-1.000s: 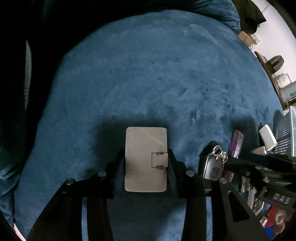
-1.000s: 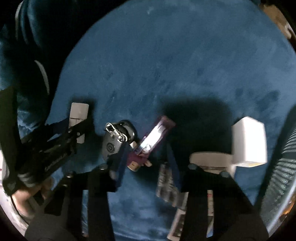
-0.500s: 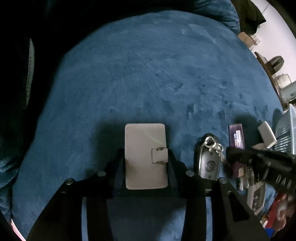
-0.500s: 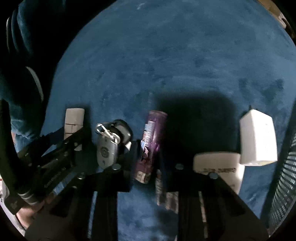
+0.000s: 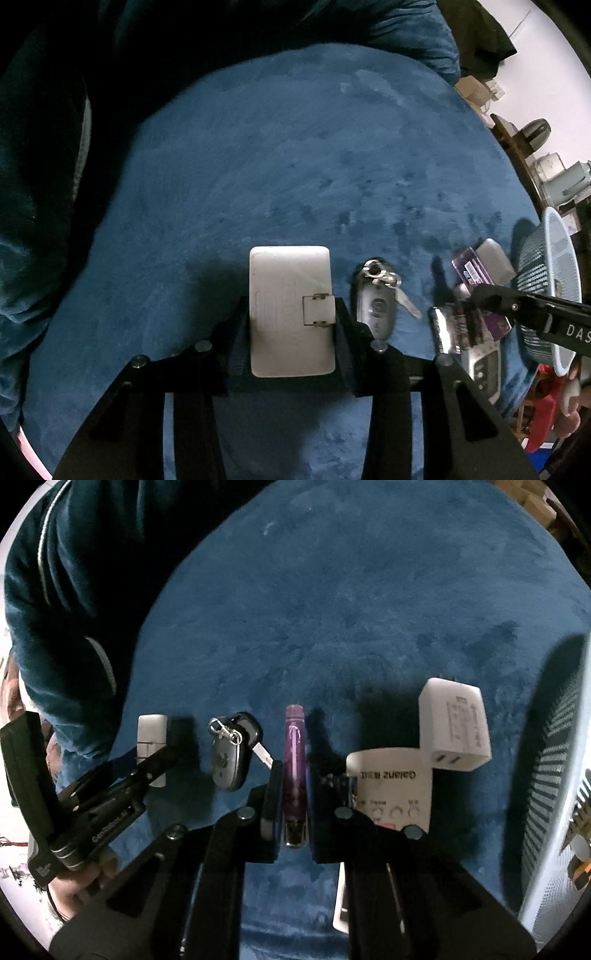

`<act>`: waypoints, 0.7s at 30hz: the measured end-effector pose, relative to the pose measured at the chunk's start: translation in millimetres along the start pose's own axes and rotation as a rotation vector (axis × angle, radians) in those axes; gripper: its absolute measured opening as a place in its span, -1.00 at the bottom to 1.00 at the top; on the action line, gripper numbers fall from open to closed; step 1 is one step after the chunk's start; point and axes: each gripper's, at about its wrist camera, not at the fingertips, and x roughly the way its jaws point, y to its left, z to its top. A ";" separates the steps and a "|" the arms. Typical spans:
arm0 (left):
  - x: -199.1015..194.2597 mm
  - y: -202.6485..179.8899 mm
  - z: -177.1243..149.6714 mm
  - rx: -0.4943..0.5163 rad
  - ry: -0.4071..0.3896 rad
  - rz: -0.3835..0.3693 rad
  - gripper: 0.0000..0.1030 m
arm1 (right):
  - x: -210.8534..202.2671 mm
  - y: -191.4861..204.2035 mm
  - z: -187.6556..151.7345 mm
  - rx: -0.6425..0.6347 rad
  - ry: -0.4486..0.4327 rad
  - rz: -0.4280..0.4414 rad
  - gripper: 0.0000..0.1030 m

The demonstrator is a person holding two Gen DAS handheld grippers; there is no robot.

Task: Organize rigid objects
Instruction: 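Close the left tool on the white case while the right tool grips the purple lighter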

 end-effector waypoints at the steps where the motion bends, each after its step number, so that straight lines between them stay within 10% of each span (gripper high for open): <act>1: -3.6 -2.2 -0.6 0.005 -0.003 -0.001 -0.16 | -3.9 -0.7 -1.1 0.001 -0.007 0.005 -0.78; 21: -51.3 -91.2 5.3 0.129 -0.060 -0.029 -0.16 | -85.4 -40.5 -46.3 0.096 -0.149 0.063 -0.78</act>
